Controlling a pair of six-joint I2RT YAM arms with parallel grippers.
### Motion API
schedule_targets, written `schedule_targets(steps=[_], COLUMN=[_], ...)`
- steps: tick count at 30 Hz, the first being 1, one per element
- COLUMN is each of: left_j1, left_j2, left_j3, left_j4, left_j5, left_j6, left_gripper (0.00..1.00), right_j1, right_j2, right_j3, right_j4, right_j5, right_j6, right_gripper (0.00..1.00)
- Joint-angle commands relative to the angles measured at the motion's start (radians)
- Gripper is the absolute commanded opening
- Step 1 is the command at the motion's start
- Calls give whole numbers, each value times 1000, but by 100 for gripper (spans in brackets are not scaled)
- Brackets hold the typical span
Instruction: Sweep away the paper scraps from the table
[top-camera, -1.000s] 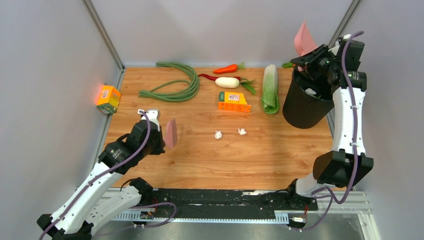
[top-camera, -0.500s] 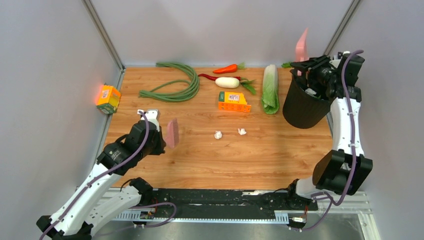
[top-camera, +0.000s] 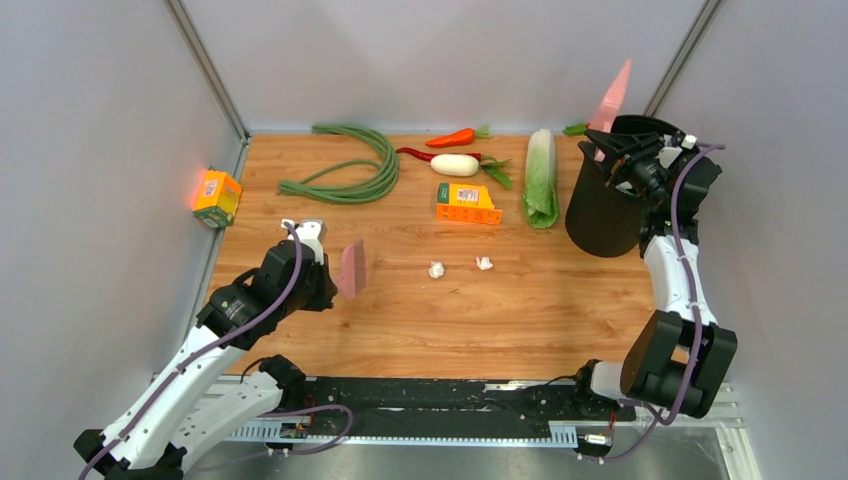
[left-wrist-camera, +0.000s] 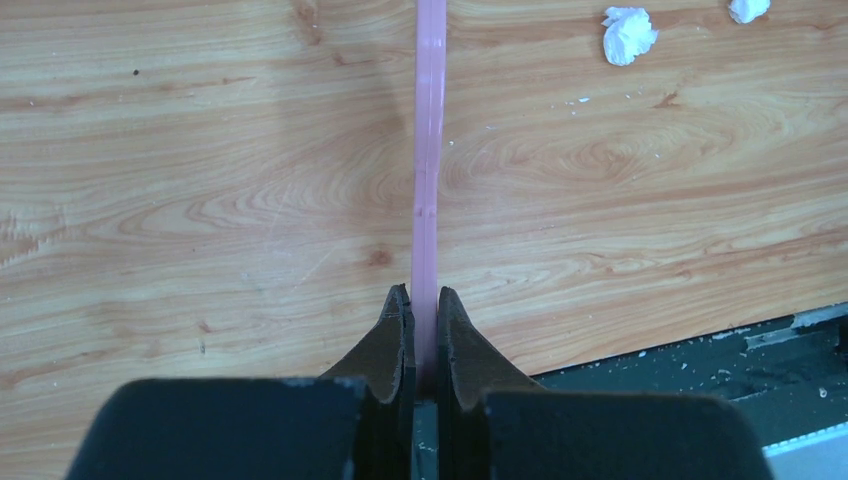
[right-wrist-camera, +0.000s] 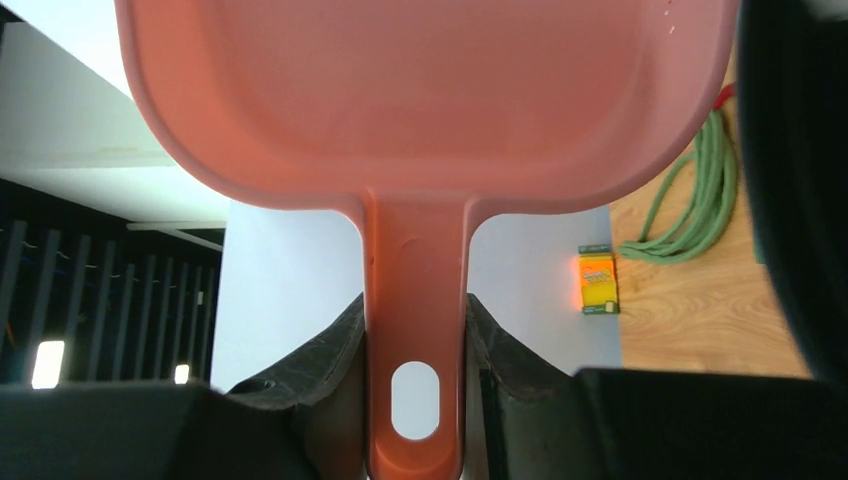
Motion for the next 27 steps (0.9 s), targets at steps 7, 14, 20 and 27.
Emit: schedule_targets(steps=[7,14,20,27], left_j1=[-7,-35,-35,-35], left_j2=[-14,-15,-12,30], left_j3=[-1,1,-1,39], left_j4=[49,49,48,103], left_j5=[53,46,8,129], left_j6=[38,36,22,18], left_gripper=[0,0,0,0], right_j1=[-14,-15,-21,110], right_j2=[-163,-221,-196,-258], right_j3=[-71,11,175,301], right_j4=[220,45,-318,-869], right_j5=[117,105,-19,100], right_j6=[271,160,-180,-587], right_gripper=[0,0,0,0])
